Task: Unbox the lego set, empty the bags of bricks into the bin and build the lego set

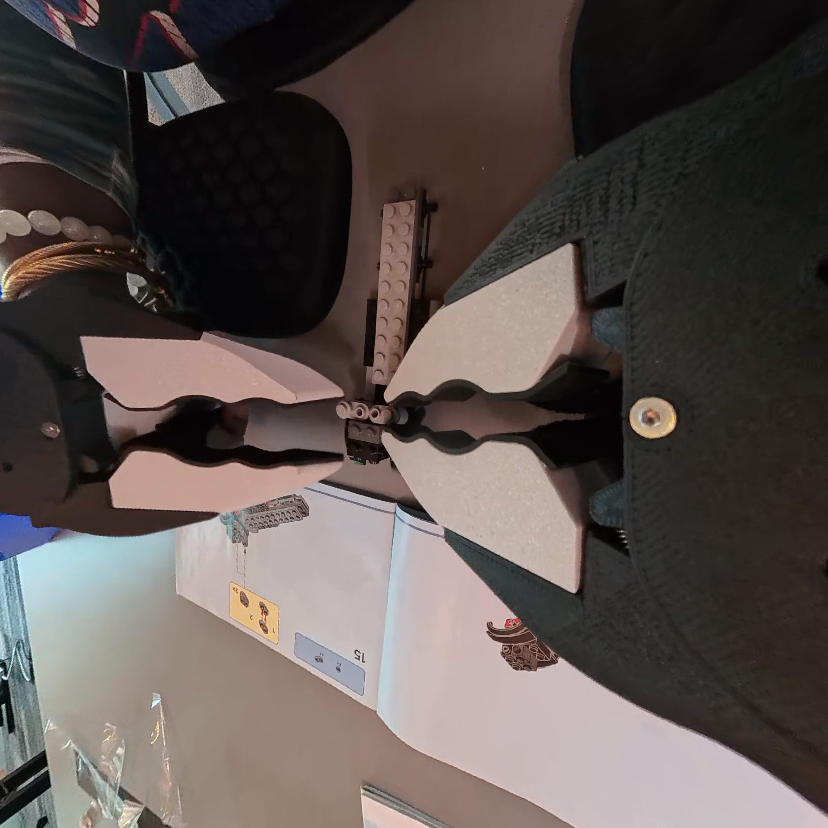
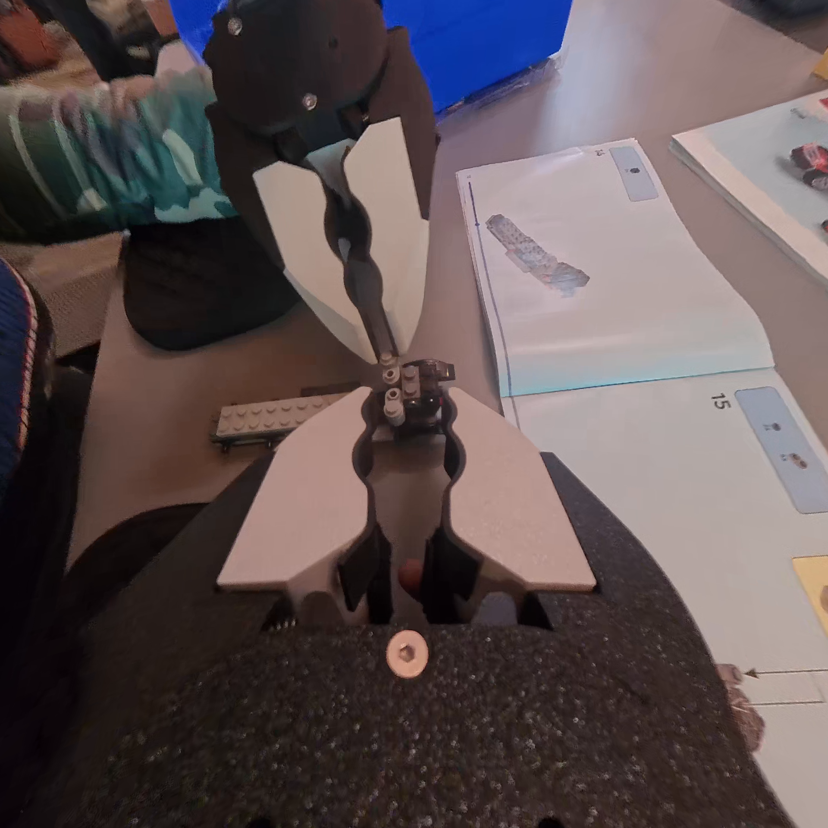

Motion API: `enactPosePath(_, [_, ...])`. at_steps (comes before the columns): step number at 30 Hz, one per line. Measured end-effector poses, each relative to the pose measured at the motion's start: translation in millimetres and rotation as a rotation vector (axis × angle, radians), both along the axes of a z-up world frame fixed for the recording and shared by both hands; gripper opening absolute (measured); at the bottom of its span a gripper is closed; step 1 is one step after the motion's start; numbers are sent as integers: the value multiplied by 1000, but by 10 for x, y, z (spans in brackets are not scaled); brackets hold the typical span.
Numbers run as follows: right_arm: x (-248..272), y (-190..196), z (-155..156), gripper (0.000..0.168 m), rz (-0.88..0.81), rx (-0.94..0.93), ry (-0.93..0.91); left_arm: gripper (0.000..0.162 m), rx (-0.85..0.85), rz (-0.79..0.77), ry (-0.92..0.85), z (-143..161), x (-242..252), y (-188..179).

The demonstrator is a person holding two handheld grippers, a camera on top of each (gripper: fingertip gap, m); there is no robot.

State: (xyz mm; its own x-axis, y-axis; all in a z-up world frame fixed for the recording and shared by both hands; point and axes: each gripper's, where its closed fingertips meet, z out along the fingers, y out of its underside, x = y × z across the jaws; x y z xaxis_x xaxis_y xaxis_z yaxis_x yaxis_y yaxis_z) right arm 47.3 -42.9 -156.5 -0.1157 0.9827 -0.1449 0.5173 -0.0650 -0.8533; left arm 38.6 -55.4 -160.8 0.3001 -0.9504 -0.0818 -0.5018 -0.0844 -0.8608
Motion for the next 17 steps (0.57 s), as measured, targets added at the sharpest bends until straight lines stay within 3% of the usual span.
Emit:
enactPosePath(6, [-36, 50, -32, 27, -54, -273, 1, 7, -18, -7, 17, -28, 12, 7])
enactPosePath(17, [-47, 29, -95, 25, -55, -401, -36, 7, -46, -5, 54, -33, 33, 24])
